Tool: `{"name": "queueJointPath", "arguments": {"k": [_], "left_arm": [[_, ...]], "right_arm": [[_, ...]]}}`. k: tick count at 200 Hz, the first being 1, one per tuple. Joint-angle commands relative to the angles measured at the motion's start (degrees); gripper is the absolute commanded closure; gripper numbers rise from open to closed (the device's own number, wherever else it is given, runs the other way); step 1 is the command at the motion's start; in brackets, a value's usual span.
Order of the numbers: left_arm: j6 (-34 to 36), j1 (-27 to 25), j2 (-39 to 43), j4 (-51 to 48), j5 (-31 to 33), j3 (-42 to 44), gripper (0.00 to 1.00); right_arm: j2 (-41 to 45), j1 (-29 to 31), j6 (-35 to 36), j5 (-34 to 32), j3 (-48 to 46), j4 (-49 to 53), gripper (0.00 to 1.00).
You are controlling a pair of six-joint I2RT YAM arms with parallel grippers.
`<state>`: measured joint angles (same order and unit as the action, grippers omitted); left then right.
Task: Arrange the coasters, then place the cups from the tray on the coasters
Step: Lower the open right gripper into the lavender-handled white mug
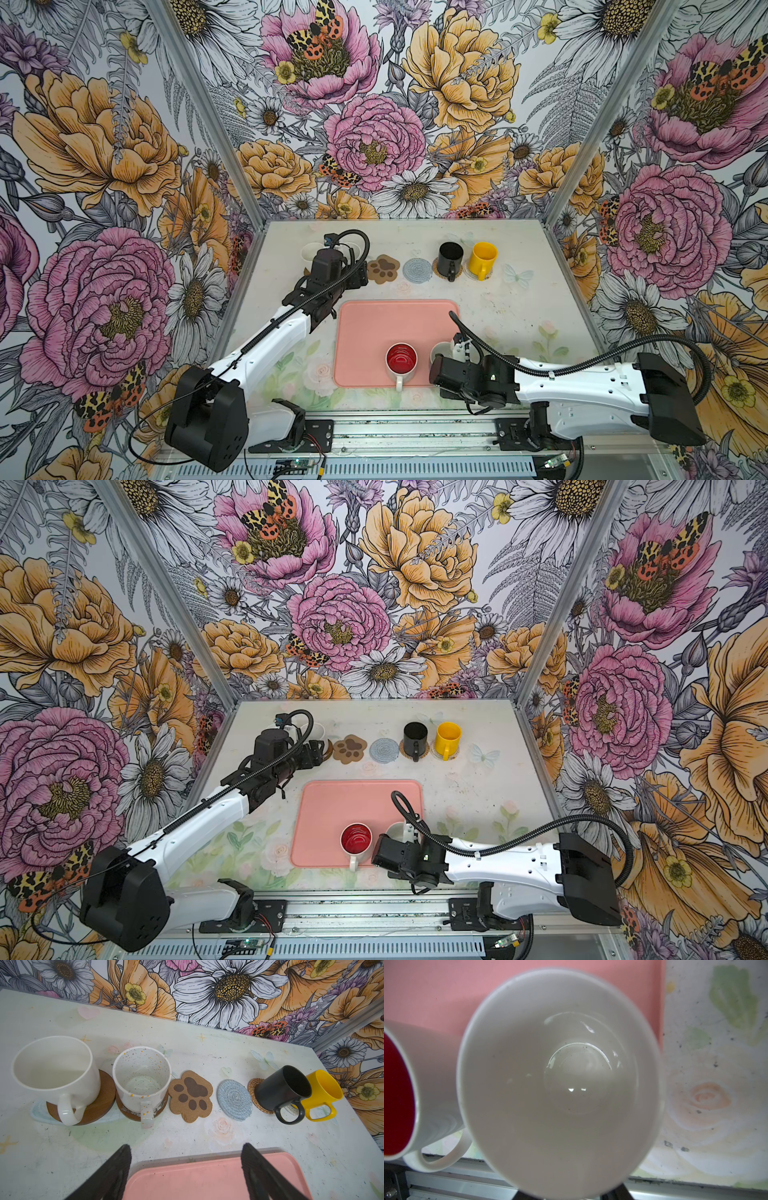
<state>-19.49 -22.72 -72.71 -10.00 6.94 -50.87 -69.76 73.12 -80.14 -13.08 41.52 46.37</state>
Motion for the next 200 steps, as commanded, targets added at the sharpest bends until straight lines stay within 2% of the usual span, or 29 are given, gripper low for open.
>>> {"name": "queueJointPath", "arguments": {"k": [1,200], "left_arm": [[0.2,0.6,-0.8,1.2,-0.9,-1.2,0.16],[0.3,1.3,-2.4,0.7,-1.5,-1.8,0.15]], "right_arm": [[-1.2,-0.9,-0.9,-0.9,-0.2,-1.1,0.58],[-3.4,-3.9,-1.3,0.8,-1.9,-2.9,0.66]]}}
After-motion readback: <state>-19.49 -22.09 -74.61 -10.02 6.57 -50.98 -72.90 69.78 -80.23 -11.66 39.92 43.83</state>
